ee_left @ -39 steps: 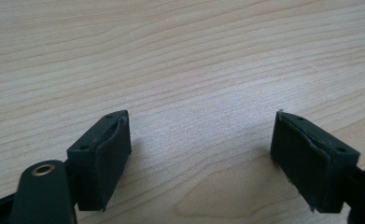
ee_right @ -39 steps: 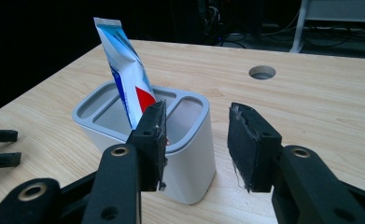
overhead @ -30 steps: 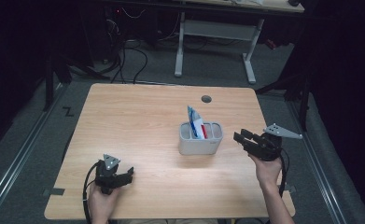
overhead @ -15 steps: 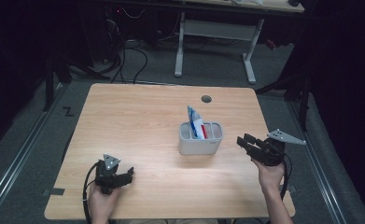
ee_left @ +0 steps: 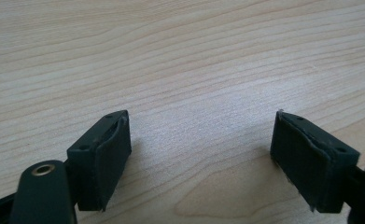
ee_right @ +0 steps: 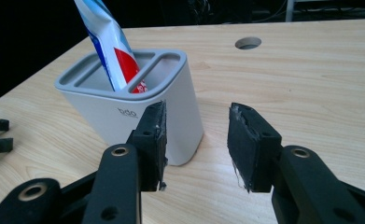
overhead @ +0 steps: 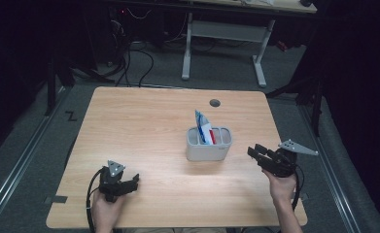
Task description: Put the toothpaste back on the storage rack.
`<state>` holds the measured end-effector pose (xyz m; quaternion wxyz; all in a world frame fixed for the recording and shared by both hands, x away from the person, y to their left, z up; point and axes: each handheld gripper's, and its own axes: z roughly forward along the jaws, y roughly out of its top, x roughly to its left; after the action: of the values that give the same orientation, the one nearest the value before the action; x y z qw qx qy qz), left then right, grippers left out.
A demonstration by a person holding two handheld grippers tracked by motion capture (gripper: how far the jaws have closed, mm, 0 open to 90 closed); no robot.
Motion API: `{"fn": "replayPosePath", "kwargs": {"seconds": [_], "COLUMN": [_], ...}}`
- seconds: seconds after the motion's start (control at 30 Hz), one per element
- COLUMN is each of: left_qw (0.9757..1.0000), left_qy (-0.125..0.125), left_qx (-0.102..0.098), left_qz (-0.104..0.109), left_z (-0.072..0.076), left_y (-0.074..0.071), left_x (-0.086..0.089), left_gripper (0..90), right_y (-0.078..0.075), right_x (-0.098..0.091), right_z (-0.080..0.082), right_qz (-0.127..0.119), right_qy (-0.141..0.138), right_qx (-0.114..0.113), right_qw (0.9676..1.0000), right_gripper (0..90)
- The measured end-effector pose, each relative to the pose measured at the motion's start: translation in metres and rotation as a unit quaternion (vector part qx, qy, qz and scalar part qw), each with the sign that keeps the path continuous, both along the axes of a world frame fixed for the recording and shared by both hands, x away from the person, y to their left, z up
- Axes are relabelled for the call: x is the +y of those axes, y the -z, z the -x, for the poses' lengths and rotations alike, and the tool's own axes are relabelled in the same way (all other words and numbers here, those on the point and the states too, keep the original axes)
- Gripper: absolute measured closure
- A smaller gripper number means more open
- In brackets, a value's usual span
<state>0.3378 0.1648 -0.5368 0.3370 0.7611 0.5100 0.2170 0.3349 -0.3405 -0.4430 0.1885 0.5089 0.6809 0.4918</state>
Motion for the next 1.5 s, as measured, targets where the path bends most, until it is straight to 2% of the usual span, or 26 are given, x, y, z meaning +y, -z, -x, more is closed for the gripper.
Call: {"fn": "replayPosePath", "kwargs": {"seconds": [1.03,1.3,1.5], "left_qw": [1.0,1.0,1.0], "left_qy": [0.0,0.0,0.0], "left_qx": [0.0,0.0,0.0], "left_qz": [0.0,0.0,0.0], "left_z": [0.0,0.0,0.0], "left_y": [0.0,0.0,0.0], "left_x": [0.0,0.0,0.0], "left_gripper": [20.7,20.7,20.7], "right_y": [0.029,0.036,0.044], "right_x": [0.0,0.004,0.004], "right_z": [0.004,0.005,0.005], "right_qz": [-0.006,0.013,0.015], "right_qy": [0.006,0.005,0.011], "right_qx": [0.04,0.048,0.059], "right_qw": [0.9992,0.9988,0.9981], "right_gripper": [56.8,56.5,56.5]}}
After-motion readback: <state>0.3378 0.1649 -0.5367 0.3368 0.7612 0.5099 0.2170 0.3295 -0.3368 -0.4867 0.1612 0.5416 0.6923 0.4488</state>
